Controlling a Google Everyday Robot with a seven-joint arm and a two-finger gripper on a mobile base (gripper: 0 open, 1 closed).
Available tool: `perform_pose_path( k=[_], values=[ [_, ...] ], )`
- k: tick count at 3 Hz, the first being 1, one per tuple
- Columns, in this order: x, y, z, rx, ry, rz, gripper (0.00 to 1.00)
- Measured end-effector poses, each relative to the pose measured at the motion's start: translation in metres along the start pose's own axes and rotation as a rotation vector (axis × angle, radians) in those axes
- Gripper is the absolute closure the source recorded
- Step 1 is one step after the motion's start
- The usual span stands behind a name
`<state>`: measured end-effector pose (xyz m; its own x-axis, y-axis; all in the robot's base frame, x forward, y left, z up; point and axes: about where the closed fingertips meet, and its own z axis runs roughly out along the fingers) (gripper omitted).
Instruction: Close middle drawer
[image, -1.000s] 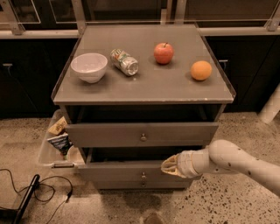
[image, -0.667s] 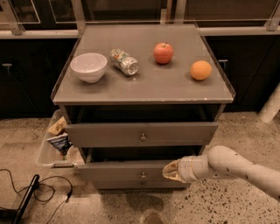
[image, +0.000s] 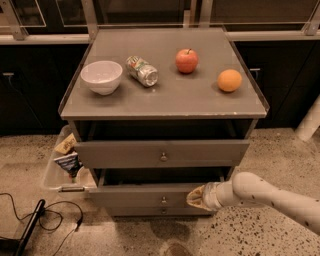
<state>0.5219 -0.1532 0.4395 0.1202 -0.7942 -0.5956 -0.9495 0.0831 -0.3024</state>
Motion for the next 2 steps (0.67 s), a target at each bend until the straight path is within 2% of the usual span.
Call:
perform_pose_path(
  k=[1,2],
  values=[
    [0.0181,-0.0137,0.0109,0.017,0.031,-0.006,1.0],
    [0.0188,-0.0143,0.0111,0.018,0.032,-0.006,0.81]
  ],
)
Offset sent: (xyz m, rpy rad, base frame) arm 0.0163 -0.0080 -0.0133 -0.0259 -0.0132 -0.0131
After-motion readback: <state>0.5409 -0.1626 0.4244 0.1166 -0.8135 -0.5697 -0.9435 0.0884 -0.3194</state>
